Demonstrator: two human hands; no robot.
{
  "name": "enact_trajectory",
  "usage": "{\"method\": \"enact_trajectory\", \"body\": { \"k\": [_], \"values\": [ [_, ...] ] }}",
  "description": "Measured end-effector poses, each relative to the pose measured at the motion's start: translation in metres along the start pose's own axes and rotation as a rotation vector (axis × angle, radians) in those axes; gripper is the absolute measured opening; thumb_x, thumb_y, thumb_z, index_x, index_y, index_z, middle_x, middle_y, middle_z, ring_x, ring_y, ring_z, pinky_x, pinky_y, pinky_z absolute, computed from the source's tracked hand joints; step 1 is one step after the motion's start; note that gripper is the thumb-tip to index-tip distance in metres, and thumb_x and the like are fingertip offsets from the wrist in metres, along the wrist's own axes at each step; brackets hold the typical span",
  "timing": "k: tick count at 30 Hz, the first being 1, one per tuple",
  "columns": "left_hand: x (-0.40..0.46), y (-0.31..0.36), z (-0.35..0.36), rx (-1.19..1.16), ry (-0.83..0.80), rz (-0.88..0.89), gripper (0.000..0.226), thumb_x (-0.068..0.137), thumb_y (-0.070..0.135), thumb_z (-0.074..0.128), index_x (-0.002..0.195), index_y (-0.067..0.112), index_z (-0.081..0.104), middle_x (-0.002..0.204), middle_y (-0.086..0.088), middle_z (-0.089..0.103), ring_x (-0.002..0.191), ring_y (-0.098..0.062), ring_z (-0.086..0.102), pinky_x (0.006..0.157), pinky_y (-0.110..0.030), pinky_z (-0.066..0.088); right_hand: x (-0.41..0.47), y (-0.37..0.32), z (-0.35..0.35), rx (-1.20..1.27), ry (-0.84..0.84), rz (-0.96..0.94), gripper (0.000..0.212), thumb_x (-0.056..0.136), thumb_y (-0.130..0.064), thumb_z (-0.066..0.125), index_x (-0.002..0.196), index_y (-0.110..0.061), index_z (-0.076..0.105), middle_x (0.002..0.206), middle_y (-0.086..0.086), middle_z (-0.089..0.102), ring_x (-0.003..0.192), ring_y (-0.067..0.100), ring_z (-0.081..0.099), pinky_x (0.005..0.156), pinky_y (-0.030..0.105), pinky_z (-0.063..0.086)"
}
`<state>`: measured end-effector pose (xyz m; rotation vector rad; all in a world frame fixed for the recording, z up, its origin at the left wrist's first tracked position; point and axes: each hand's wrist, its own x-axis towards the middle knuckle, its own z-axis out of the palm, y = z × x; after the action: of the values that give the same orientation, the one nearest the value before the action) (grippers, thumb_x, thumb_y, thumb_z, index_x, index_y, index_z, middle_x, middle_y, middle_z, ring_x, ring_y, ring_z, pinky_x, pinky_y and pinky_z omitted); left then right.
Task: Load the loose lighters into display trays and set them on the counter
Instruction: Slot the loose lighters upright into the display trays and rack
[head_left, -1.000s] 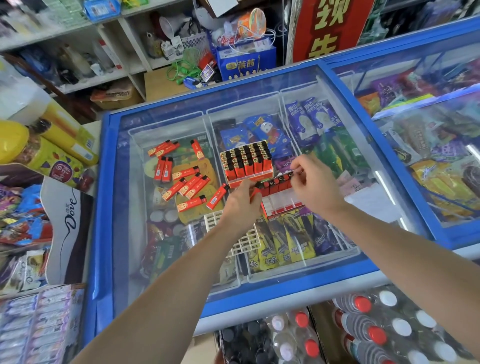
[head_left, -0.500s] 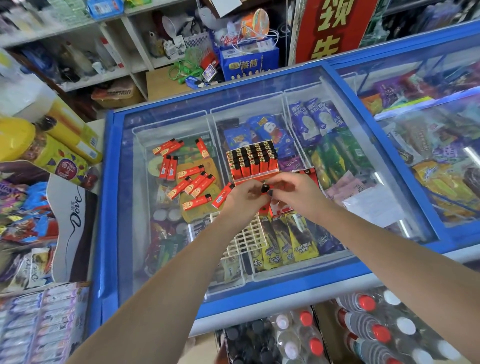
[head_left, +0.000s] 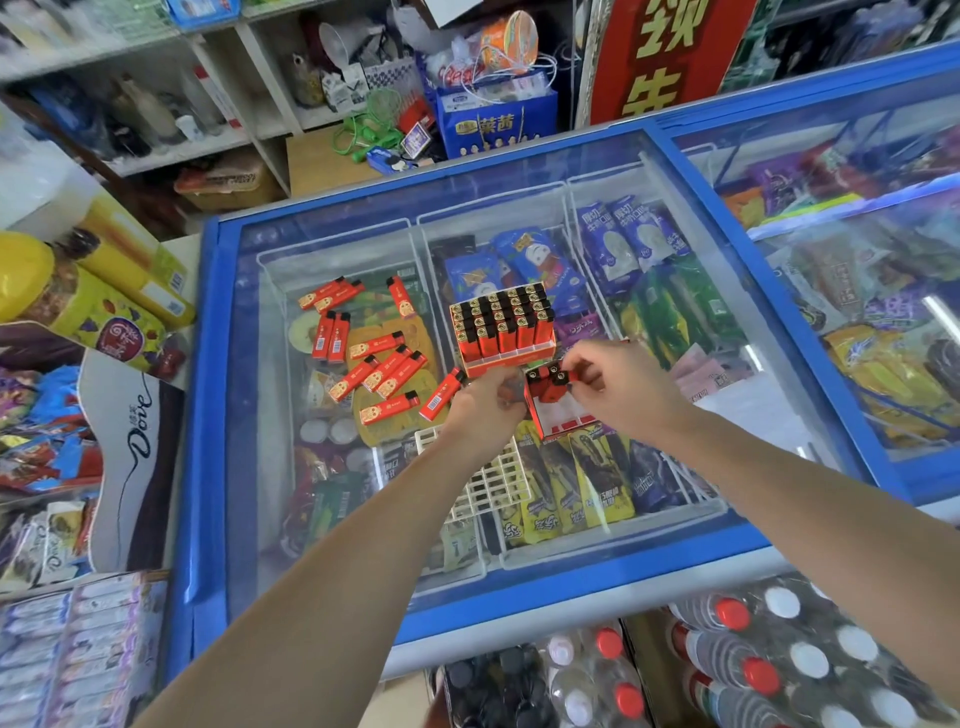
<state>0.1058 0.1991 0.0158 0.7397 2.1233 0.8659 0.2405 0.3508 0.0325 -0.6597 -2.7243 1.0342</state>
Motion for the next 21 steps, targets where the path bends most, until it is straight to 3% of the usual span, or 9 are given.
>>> {"method": "enact_trajectory", "body": {
  "k": [3,5,9,14,16,21],
  "values": [
    [0.003,0.004,0.004,0.014,0.02,0.007,0.046,0.099,0.016,0.058,0.144,0.025,0.054,0.12,0.0,0.064,0.083,-0.011,0.062,0.056,-0.017,0.045,0.002,-0.001,0.009,-0.115,-0.016,-0.092,0.017,0.089,0.003,0.061,0.1,-0.008,0.068,0.097,0.002,0.068,0.084,0.018,0.065,0.077,0.035,0.056],
    [0.005,0.005,0.006,-0.008,0.052,0.035,0.042,0.1,0.015,0.058,0.14,0.025,0.058,0.122,-0.001,0.067,0.093,-0.013,0.066,0.066,-0.021,0.049,0.002,0.001,0.015,-0.162,-0.034,-0.118,0.014,0.09,0.002,0.058,0.1,-0.006,0.065,0.1,0.003,0.062,0.087,0.021,0.061,0.076,0.035,0.051],
    [0.006,0.005,0.01,-0.019,0.073,0.057,0.039,0.1,0.011,0.057,0.136,0.023,0.062,0.117,0.001,0.068,0.1,-0.013,0.066,0.076,-0.022,0.051,0.0,0.003,0.024,-0.232,-0.047,-0.128,0.013,0.093,0.0,0.055,0.102,-0.003,0.064,0.104,0.007,0.057,0.085,0.026,0.06,0.073,0.04,0.051],
    [0.004,0.003,0.009,-0.033,0.064,0.061,0.043,0.098,0.005,0.055,0.134,0.027,0.064,0.109,0.006,0.066,0.099,-0.013,0.067,0.074,-0.021,0.051,-0.002,0.001,0.03,-0.328,-0.01,-0.117,0.022,0.097,-0.008,0.053,0.117,-0.009,0.062,0.108,0.005,0.061,0.079,0.027,0.065,0.062,0.039,0.053],
    [0.003,0.002,0.009,-0.031,0.056,0.062,0.045,0.099,0.005,0.054,0.135,0.029,0.064,0.11,0.007,0.066,0.099,-0.012,0.067,0.07,-0.019,0.05,-0.004,-0.002,0.032,-0.372,-0.001,-0.139,0.021,0.096,-0.008,0.056,0.117,-0.011,0.06,0.102,0.003,0.064,0.07,0.026,0.064,0.052,0.035,0.049],
    [-0.001,0.001,0.007,0.01,0.028,0.078,0.05,0.099,0.004,0.051,0.141,0.03,0.058,0.115,0.006,0.067,0.104,-0.015,0.067,0.073,-0.025,0.05,-0.007,-0.007,0.037,-0.445,-0.002,-0.179,0.021,0.09,-0.002,0.064,0.109,-0.01,0.064,0.092,0.003,0.062,0.064,0.025,0.06,0.051,0.04,0.052]
  ]
}}
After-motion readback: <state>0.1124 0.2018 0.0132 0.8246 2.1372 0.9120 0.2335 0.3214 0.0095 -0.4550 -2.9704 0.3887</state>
